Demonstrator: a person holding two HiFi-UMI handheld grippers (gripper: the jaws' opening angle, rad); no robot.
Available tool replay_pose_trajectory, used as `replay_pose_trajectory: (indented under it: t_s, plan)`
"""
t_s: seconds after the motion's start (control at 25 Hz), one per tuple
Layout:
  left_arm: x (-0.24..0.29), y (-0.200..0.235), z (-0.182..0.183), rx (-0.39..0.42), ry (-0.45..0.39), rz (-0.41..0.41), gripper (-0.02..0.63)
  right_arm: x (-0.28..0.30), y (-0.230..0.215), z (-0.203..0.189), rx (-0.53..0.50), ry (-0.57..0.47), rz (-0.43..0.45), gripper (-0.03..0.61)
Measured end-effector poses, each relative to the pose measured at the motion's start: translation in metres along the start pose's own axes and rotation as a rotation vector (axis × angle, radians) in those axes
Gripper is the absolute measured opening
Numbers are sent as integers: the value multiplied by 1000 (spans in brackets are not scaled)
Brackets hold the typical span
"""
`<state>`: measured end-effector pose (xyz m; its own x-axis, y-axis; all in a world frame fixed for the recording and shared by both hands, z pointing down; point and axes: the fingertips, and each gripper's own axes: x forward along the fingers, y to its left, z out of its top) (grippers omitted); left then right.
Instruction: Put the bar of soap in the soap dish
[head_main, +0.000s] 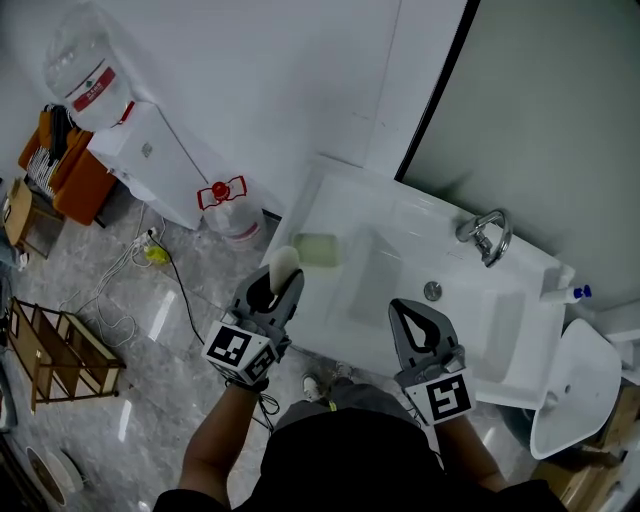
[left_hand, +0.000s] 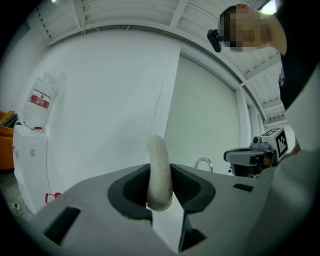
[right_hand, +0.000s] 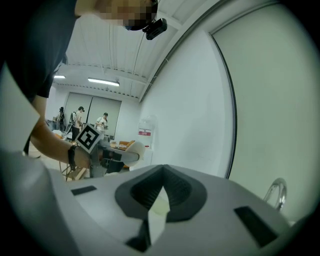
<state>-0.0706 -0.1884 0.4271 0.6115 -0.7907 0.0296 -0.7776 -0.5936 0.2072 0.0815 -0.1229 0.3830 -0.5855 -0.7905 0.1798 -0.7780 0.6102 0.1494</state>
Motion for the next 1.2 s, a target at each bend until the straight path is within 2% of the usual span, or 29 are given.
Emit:
replay_pose_trajectory:
  t_s: [0.36,0.6,0.72,1.0,1.2]
  plan:
    - [31,23,-40,67,121,6,120,11,-11,-12,8,4,37,12]
    - [48,40,-70,50,214,-23,120,18,-14,-18,19,16,44,12]
    - [56,47,-85,69,267,-38,120,19,-16,-21,24,28,44,12]
    - [74,64,-128,130,421,-102,120,24,-20,-27,33,42,41,12]
    - [88,69,-155,146,546,-213,120,27,-25,-33,32,62,41,12]
